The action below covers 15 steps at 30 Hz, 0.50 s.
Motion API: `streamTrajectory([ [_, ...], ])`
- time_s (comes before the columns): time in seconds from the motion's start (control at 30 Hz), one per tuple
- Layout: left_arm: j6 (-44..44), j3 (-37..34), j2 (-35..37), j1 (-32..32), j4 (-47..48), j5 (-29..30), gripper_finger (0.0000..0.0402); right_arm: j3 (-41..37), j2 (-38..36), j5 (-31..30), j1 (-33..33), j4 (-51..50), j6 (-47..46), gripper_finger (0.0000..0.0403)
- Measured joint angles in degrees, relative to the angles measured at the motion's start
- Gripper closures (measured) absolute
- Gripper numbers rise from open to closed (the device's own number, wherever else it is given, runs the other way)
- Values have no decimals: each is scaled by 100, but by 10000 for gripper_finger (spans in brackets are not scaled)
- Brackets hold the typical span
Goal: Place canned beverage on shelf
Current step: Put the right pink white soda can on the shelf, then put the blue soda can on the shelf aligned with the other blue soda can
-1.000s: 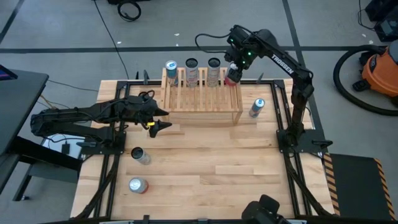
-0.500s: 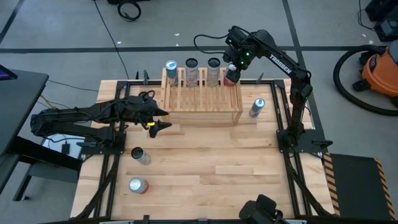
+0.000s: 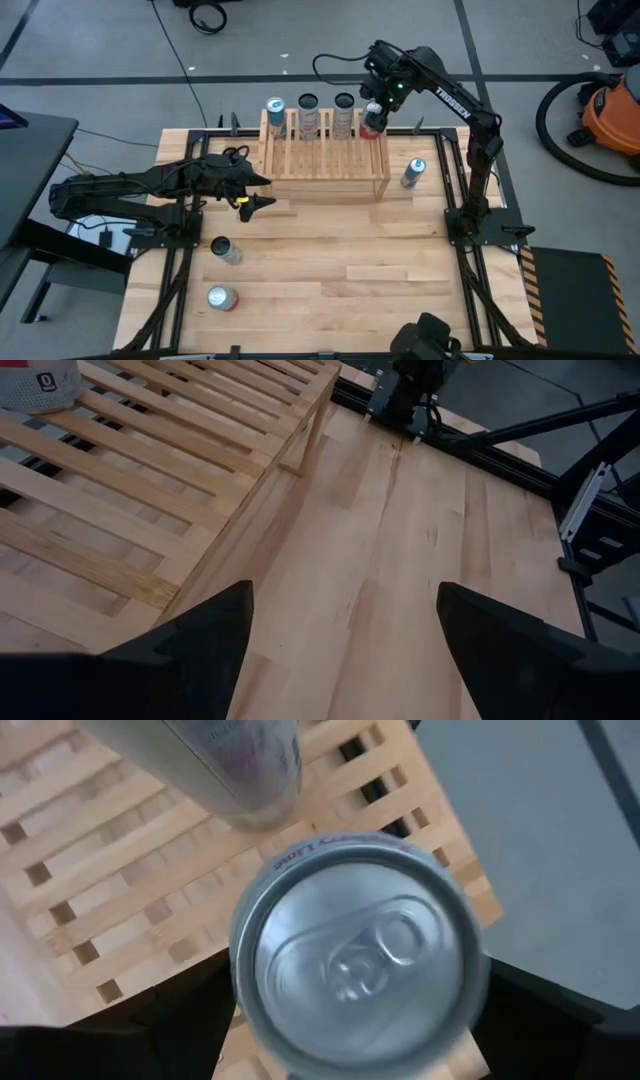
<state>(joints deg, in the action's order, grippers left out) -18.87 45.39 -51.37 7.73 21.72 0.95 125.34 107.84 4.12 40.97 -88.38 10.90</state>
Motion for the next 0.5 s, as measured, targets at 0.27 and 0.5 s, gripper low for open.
streamTrajectory([
  [0.27,0,0,0,2,0,0,83,523,-346,0,9,-45,-82,35],
  [0.5,9,0,0,0,0,0,83,582,-1053,0,-99,-177,-404,35],
])
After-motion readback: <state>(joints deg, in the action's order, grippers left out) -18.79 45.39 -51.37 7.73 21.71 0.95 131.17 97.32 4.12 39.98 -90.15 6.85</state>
